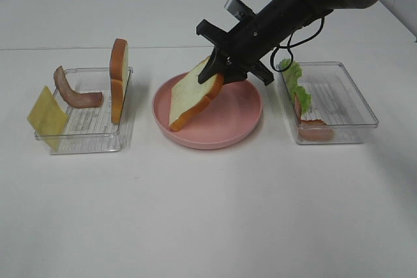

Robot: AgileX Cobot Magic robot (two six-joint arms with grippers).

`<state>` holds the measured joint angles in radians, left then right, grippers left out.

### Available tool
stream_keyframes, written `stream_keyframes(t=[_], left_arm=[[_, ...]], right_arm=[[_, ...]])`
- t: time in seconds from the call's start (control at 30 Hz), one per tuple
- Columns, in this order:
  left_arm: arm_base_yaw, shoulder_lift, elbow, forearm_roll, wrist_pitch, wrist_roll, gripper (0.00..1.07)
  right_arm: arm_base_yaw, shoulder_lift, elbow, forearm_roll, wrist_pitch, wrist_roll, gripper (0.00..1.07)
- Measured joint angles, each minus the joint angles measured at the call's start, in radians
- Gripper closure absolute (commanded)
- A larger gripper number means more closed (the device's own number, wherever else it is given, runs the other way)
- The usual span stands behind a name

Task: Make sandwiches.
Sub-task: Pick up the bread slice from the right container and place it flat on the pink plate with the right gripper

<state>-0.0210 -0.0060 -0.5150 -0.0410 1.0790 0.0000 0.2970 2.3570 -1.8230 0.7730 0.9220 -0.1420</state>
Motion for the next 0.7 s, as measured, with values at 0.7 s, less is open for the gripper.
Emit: stream_keyframes(t=[0.7], left_arm=[[0.0, 0.0, 0.0, 0.029, 0.0, 0.0, 0.04]], right_arm=[[0.0, -0.039, -0.064, -0.225, 0.114, 0.092, 0.3]])
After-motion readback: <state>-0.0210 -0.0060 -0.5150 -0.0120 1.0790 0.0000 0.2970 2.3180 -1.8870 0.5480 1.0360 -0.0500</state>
